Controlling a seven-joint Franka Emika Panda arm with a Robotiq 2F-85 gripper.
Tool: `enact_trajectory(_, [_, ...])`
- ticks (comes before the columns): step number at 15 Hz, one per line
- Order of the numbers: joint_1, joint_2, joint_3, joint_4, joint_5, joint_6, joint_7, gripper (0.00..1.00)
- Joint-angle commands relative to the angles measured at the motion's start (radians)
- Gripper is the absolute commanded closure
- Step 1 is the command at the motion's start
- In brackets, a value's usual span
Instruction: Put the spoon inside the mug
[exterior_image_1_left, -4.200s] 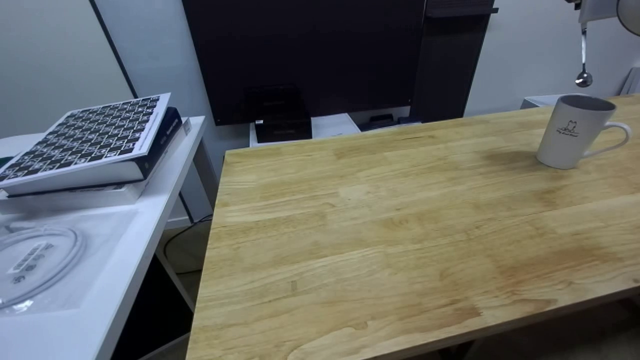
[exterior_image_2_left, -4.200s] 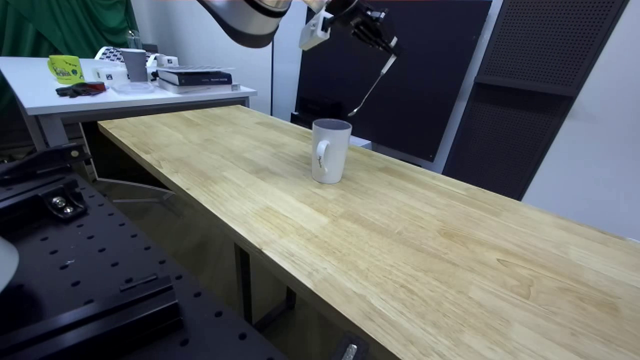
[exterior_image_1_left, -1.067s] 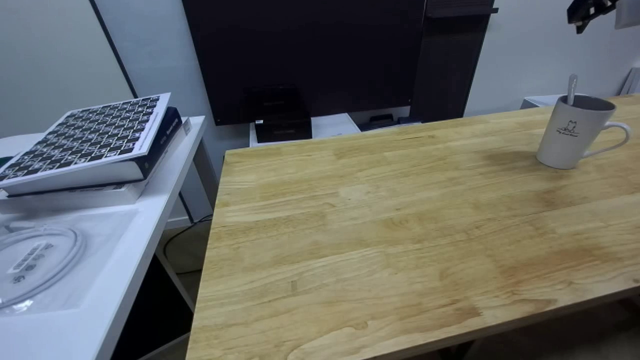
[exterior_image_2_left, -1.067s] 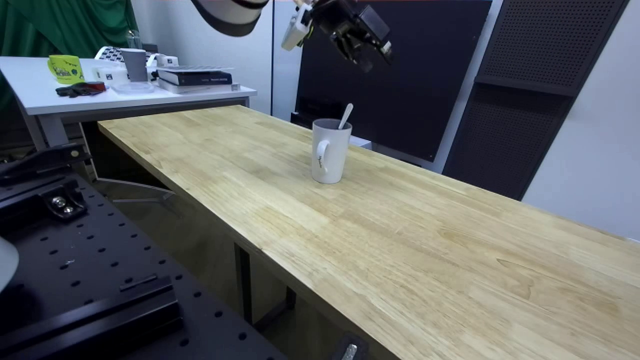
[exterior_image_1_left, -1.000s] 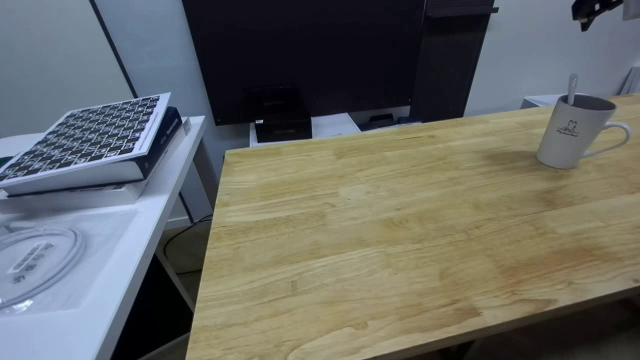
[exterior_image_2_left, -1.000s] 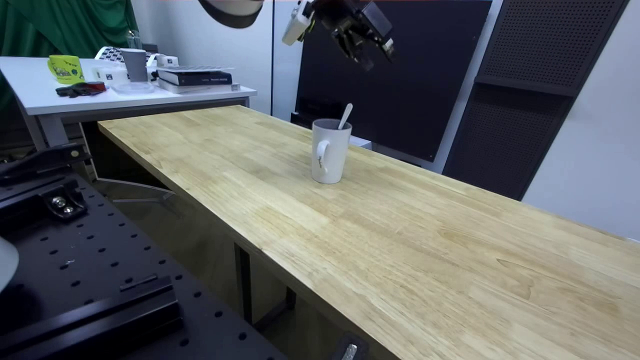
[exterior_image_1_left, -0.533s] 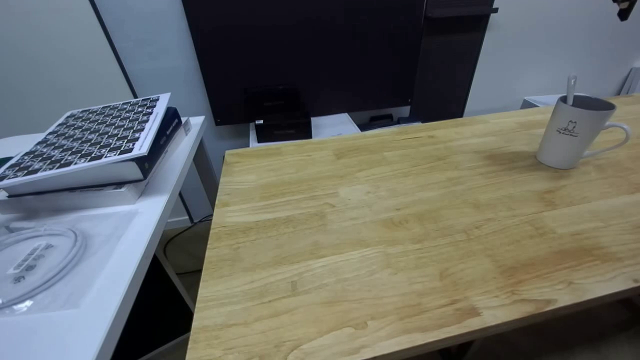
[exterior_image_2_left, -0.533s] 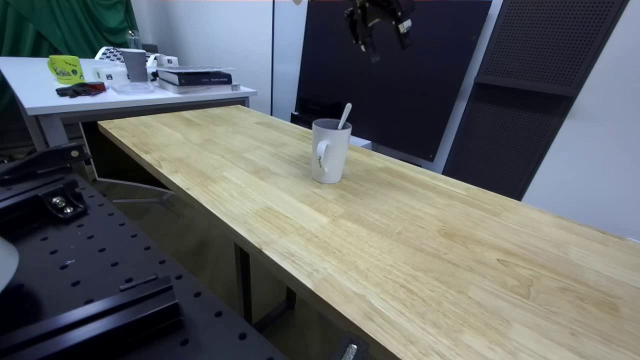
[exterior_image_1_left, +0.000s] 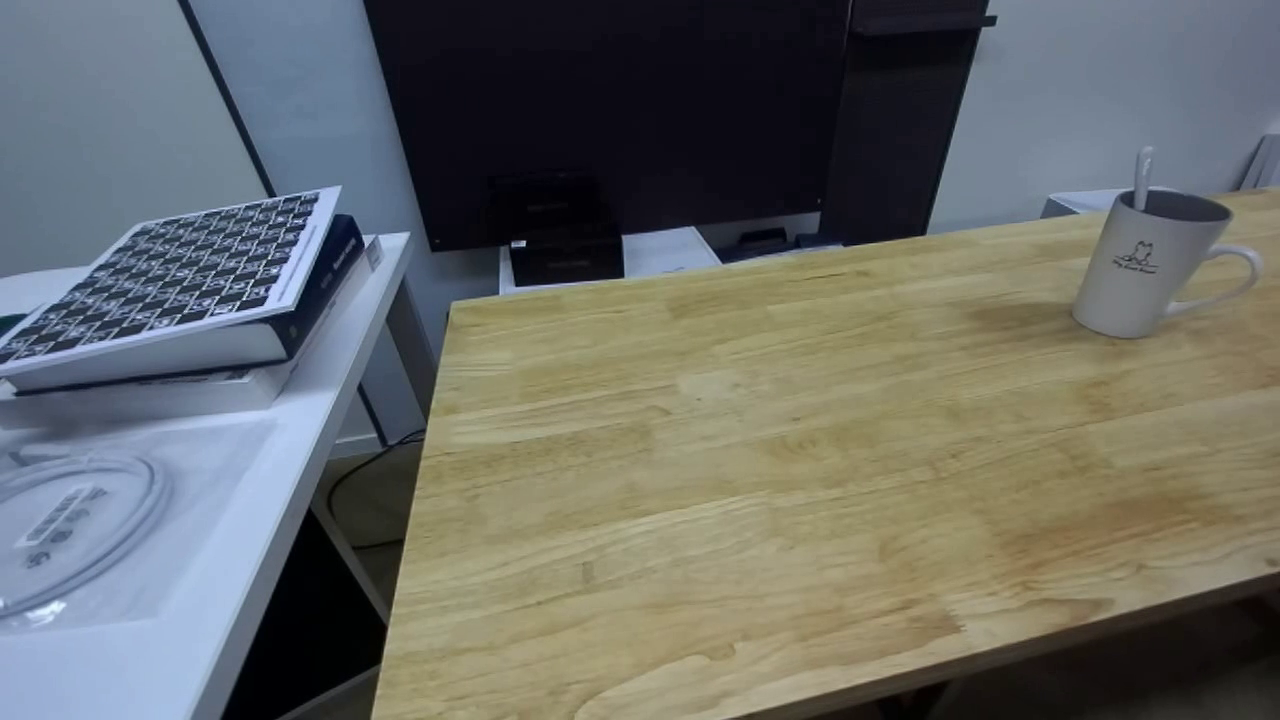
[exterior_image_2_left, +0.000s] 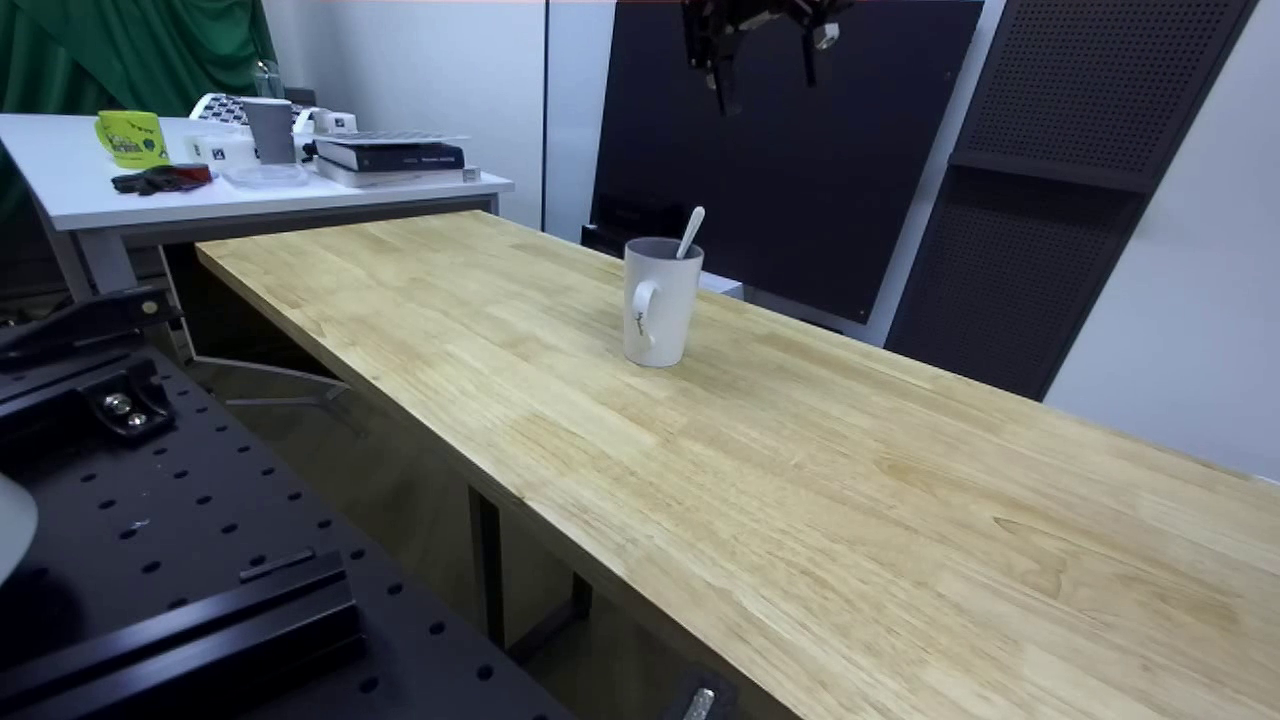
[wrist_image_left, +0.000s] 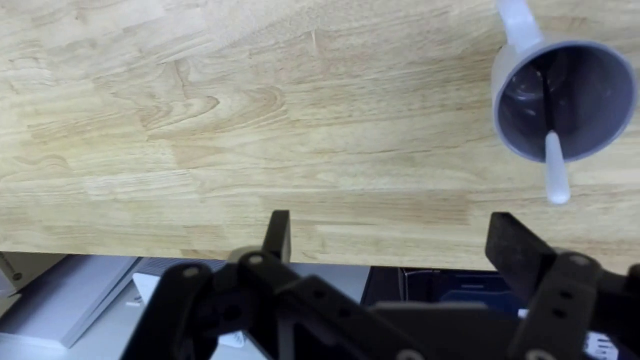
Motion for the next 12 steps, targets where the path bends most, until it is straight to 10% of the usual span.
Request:
enact_trajectory(1, [-0.051, -0.131, 0.035, 0.042, -0.03, -0.129, -0.141, 0.0])
enact_trajectory(6, [-0.119, -0.195, 0.088, 0.09, 0.001, -0.331, -0.359, 0.0])
enact_trajectory(12, [-0.604, -0.274, 0.595, 0.119, -0.124, -0.393, -0.285, 0.0])
